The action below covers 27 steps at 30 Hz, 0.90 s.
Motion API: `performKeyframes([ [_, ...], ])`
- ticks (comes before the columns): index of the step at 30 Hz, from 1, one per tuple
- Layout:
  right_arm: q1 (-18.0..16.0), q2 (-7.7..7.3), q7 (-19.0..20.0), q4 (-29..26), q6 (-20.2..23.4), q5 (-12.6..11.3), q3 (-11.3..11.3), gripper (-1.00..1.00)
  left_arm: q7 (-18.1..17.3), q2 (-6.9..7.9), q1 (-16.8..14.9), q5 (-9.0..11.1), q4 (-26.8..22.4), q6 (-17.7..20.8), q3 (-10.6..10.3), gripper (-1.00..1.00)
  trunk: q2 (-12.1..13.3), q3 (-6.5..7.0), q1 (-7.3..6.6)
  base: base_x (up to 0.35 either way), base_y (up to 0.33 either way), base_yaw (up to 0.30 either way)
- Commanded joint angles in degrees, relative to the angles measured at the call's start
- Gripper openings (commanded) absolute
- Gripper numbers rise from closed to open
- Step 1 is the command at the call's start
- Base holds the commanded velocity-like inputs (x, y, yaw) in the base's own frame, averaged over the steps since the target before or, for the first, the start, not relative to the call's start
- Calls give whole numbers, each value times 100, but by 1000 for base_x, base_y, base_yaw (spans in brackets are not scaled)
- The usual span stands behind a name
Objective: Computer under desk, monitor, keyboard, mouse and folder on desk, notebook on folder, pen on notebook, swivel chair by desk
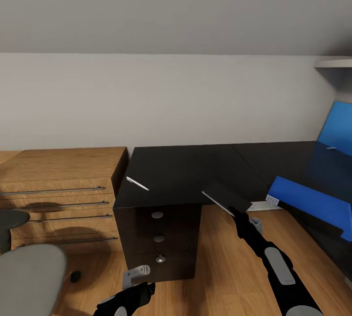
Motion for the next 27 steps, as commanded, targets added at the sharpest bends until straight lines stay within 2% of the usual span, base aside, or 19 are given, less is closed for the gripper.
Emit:
performKeyframes([
  [1, -3, 2, -1, 4, 42, 0, -11, -100, 55, 1, -4, 60, -7, 11, -7, 100, -3, -6, 0, 0, 0, 0],
  [15, -3, -1, -2, -6, 42, 3, -11, -100, 55, -7, -4, 52, -7, 10, -17, 100, -3, -6, 0, 0, 0, 0],
  [20, -3, -2, -2, -293, 34, 12, 2, -100, 55, -8, -4, 52, -7, 10, -17, 100, -3, -6, 0, 0, 0, 0],
  [27, -3, -2, -7, -371, 33, 19, 6, -100, 55, -8, -4, 52, -7, 10, -20, 100, -3, -6, 0, 0, 0, 0],
])
